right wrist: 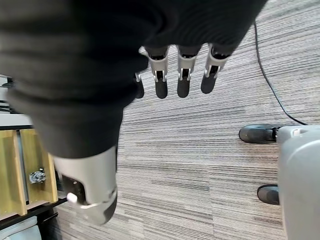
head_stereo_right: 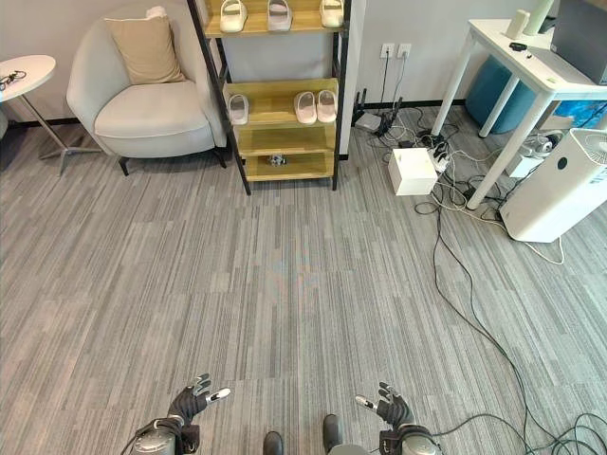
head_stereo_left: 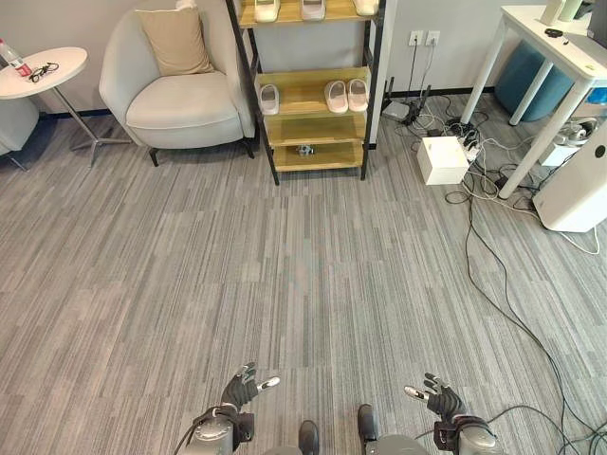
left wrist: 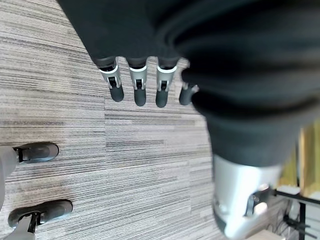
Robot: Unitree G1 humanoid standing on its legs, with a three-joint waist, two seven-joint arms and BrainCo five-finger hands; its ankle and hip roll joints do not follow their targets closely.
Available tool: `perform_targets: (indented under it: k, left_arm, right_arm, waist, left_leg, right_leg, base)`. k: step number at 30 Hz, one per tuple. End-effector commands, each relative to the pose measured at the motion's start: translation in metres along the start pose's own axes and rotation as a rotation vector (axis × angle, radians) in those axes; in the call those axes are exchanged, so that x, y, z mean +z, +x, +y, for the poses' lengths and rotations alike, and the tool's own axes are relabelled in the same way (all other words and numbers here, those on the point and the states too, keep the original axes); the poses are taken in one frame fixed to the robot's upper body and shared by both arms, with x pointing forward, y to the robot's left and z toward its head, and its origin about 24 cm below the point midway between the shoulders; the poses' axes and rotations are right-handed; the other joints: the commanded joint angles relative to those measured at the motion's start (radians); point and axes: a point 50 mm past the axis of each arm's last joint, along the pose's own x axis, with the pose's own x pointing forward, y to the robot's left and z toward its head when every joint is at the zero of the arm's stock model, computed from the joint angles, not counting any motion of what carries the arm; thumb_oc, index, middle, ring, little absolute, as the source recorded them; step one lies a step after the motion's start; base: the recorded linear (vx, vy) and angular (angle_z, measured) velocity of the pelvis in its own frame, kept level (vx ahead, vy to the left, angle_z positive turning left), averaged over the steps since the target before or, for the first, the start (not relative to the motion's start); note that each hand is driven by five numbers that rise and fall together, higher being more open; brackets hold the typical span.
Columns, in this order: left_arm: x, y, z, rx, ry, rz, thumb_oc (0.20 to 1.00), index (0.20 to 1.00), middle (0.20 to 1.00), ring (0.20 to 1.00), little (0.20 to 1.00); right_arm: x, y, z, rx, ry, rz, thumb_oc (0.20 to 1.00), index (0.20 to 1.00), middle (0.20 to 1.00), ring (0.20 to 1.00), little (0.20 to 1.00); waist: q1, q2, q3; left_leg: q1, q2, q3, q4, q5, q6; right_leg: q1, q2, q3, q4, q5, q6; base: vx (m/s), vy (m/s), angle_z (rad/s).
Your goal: Arrange the slippers neatly on the shoe rack.
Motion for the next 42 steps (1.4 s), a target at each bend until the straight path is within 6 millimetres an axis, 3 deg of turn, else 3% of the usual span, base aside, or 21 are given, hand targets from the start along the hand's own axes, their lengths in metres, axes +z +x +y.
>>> perform_targets:
  k: [1, 9, 25, 32, 35, 39, 41, 42]
  left_arm:
    - [0.008, 0.005, -0.003, -0.019, 0.040, -0.026, 1.000, 1.000, 1.000, 1.000, 1.000]
    - [-0.003, 0.005, 0.000, 0.017, -0.043, 0.030, 1.000, 1.000, 1.000, 1.000, 1.000]
    - [-0.003, 0.006, 0.001, 0.017, 0.030, 0.046, 1.000, 1.000, 1.000, 1.000, 1.000]
    - [0.004, 0.007, 0.004, 0.031, 0.013, 0.014, 1.000, 1.000, 1.000, 1.000, 1.000]
    - [0.015, 0.007, 0.004, 0.017, 0.041, -0.031, 1.000, 1.000, 1.000, 1.000, 1.000]
    - [0.021, 0.005, 0.007, -0.003, 0.080, -0.064, 1.000, 1.000, 1.000, 1.000, 1.000]
    - [0.027, 0.006, 0.010, 0.008, 0.086, -0.080, 1.000, 1.000, 1.000, 1.000, 1.000]
    - [0.027, 0.006, 0.010, 0.008, 0.086, -0.080, 1.000, 1.000, 1.000, 1.000, 1.000]
  right_arm:
    - [0.003, 0.001, -0.003, 0.000, -0.034, -0.010, 1.000, 1.000, 1.000, 1.000, 1.000]
    - [-0.005, 0.000, -0.003, -0.006, 0.021, 0.020, 1.000, 1.000, 1.000, 1.000, 1.000]
    - [-0.012, 0.001, -0.002, -0.009, -0.028, 0.065, 1.000, 1.000, 1.000, 1.000, 1.000]
    - [-0.002, 0.003, 0.001, 0.007, -0.044, 0.033, 1.000, 1.000, 1.000, 1.000, 1.000]
    - [0.011, 0.004, 0.001, 0.022, -0.067, -0.017, 1.000, 1.000, 1.000, 1.000, 1.000]
    - [0.030, 0.007, 0.003, 0.033, -0.058, -0.087, 1.000, 1.000, 1.000, 1.000, 1.000]
    - [0.044, 0.009, 0.010, 0.053, -0.056, -0.137, 1.000, 1.000, 1.000, 1.000, 1.000]
    - [0.044, 0.009, 0.010, 0.053, -0.056, -0.137, 1.000, 1.000, 1.000, 1.000, 1.000]
  waist:
    - [0.005, -0.033, -0.049]
    - [0.008, -0.043, -0.071]
    - [0.006, -0.047, -0.069]
    - [0.013, -0.053, -0.033]
    - [0.019, -0.060, -0.005]
    - [0.024, -0.058, 0.027]
    - [0.008, -0.042, 0.075]
    - [0.008, -0.043, 0.075]
  left_leg:
    - [-0.017, 0.052, 0.048, -0.001, -0.051, -0.050]
    - [0.006, 0.058, 0.036, -0.001, -0.058, -0.050]
    - [0.014, 0.062, 0.038, -0.001, -0.065, -0.051]
    - [-0.008, 0.055, 0.044, -0.001, -0.064, -0.041]
    - [-0.036, 0.044, 0.041, 0.018, -0.066, -0.030]
    - [-0.082, 0.020, 0.036, 0.064, -0.096, 0.004]
    - [-0.065, 0.023, 0.045, 0.067, -0.110, 0.024]
    - [-0.066, 0.022, 0.046, 0.067, -0.110, 0.024]
  right_leg:
    - [0.048, -0.086, 0.024, -0.004, -0.130, 0.109]
    - [0.065, -0.074, 0.025, -0.004, -0.146, 0.099]
    - [0.064, -0.070, 0.023, -0.004, -0.143, 0.100]
    - [0.041, -0.075, 0.033, -0.003, -0.135, 0.105]
    - [0.021, -0.085, 0.034, 0.016, -0.137, 0.111]
    - [-0.091, -0.096, 0.040, 0.221, -0.166, 0.139]
    - [-0.214, -0.097, 0.034, 0.456, -0.109, 0.170]
    - [-0.217, -0.098, 0.035, 0.460, -0.111, 0.170]
  base:
    - [0.02, -0.001, -0.05]
    - [0.02, -0.012, -0.03]
    - [0.01, -0.002, 0.00]
    - [0.01, 0.022, -0.05]
    - [-0.02, 0.084, -0.01]
    - [-0.02, 0.138, 0.00]
    - [0.03, 0.172, -0.01]
    - [0.16, 0.130, -0.25]
